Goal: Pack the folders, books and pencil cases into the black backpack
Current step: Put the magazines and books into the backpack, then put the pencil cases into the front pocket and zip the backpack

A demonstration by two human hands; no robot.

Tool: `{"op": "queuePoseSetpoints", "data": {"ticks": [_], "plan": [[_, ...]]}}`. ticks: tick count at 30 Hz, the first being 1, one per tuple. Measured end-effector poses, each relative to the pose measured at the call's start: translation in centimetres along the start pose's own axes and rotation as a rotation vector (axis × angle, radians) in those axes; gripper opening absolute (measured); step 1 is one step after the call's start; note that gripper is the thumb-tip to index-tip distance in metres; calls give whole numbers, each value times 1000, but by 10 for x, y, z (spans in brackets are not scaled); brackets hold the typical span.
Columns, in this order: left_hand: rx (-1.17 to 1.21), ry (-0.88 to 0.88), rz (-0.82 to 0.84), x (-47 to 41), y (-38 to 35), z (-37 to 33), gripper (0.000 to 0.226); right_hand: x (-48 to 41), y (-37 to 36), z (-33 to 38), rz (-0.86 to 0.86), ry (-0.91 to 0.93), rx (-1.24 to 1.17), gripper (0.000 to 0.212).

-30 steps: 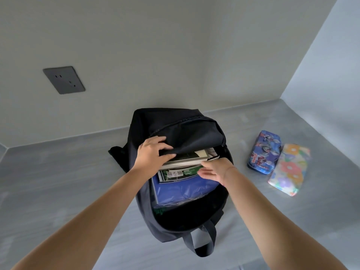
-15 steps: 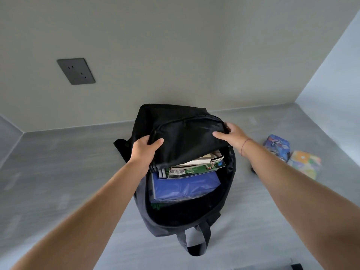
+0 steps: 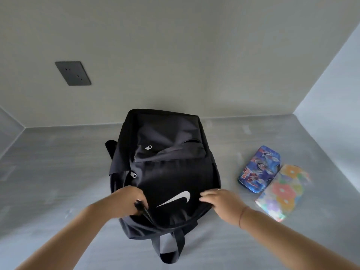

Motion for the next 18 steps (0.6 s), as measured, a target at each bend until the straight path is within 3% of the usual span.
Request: {"op": "queuePoseSetpoints", "data": {"ticks": [3,5,7,9,11,15,18], "plan": [[-80,12,148,-6,3,-20,59,9,-3,-4,32,54,-14,68],[-18,11,95,-17,20,-50,63,13,23,-14,-144,-8,-172,66],[107,-17,-60,-41,36,-90,54,17,56,-42,-438,-148,-286,56],[296,-34,-175,-71,39,-135,42,27,79,-93,-696,-380,-322,42],[476,-1,-228,-106,21,-180,35,46,85,-155,-808,-722,-296,34],[687,156,-292,-167,-42,-250,33,111,75,-224,-830,-1359,-258,62],[627,130,-279,-191,-82,-294,35,137,49,-238,-861,-1510,-413,78]]}}
Point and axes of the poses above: each hand's wrist, its own x-axis away from the middle knuckle, its own y-axis out of the back of the hand, z = x × y, the point moved 6 cm from there along -x, towards the middle knuckle, and after that the axes turned 13 degrees about -z, right-handed, at the moved point
